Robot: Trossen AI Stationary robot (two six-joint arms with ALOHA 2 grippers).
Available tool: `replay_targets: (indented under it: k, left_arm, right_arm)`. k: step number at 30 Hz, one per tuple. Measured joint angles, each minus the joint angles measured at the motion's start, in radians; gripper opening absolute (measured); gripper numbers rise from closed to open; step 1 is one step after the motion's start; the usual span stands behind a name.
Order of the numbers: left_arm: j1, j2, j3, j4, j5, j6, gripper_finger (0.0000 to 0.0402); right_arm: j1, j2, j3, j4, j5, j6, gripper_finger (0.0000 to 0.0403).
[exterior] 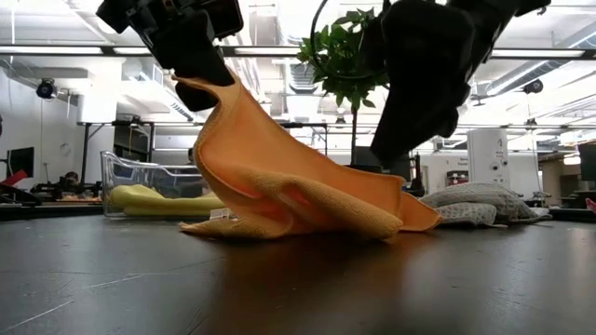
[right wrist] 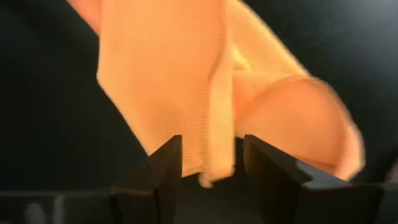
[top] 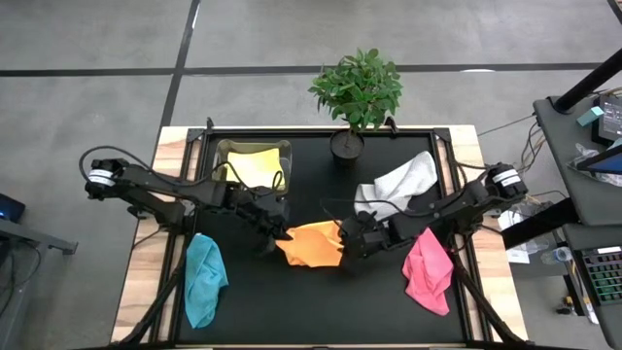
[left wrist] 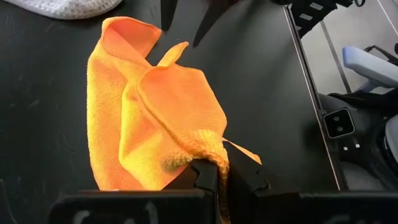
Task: Fold microfiber towels
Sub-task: Fold the orange towel
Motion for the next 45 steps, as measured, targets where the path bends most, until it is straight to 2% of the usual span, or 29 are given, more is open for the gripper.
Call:
replay_targets:
  k: [6, 8, 10, 13, 15, 16, 22, 26, 29, 34, 41, 45]
  left_arm:
    - [0.000, 0.000, 0.000, 0.007, -0.001, 0.006, 0.0000]
    - [0.000, 0.000, 0.000, 0.008, -0.001, 0.006, 0.0000]
    - [0.000, 0.000, 0.000, 0.007, -0.001, 0.006, 0.0000]
    - [0.000, 0.000, 0.000, 0.007, -0.001, 0.005, 0.0000]
    - [0.000, -0.001, 0.000, 0.007, -0.001, 0.005, 0.0000]
    - [0.000, -0.002, 0.000, 0.006, -0.001, 0.005, 0.0000]
    - [-0.001, -0.037, 0.018, -0.003, 0.006, -0.001, 0.0000]
    - [-0.001, -0.079, 0.057, -0.048, 0.037, -0.002, 0.0000]
    - [-0.001, -0.117, 0.113, -0.138, 0.055, -0.002, 0.0000]
    - [-0.003, -0.168, 0.226, -0.284, 0.058, 0.024, 0.0000]
    - [-0.003, -0.224, 0.406, -0.488, 0.060, 0.136, 0.0000]
    - [0.003, -0.248, 0.474, -0.584, 0.056, 0.251, 0.0000]
  right_arm:
    - [0.001, 0.100, 0.000, 0.023, 0.002, 0.001, 0.0161]
    - [0.001, 0.121, 0.003, 0.024, 0.034, 0.010, 0.0153]
    - [0.003, 0.129, 0.008, 0.024, 0.059, 0.012, 0.0133]
    - [0.011, 0.121, 0.013, 0.027, 0.076, -0.001, 0.0080]
    - [0.019, 0.103, 0.013, 0.025, 0.088, -0.035, 0.0033]
    - [0.025, 0.090, 0.013, 0.025, 0.097, -0.052, 0.0022]
    - [0.050, -0.044, 0.013, -0.012, 0.123, -0.131, 0.0009]
    - [0.075, -0.155, 0.035, -0.081, 0.214, -0.213, 0.0008]
    - [0.095, -0.232, 0.099, -0.166, 0.294, -0.261, 0.0008]
    - [0.113, -0.316, 0.247, -0.264, 0.344, -0.386, 0.0008]
    - [0.113, -0.329, 0.483, -0.425, 0.401, -0.543, 0.0008]
    - [0.101, -0.329, 0.578, -0.527, 0.517, -0.600, 0.0008]
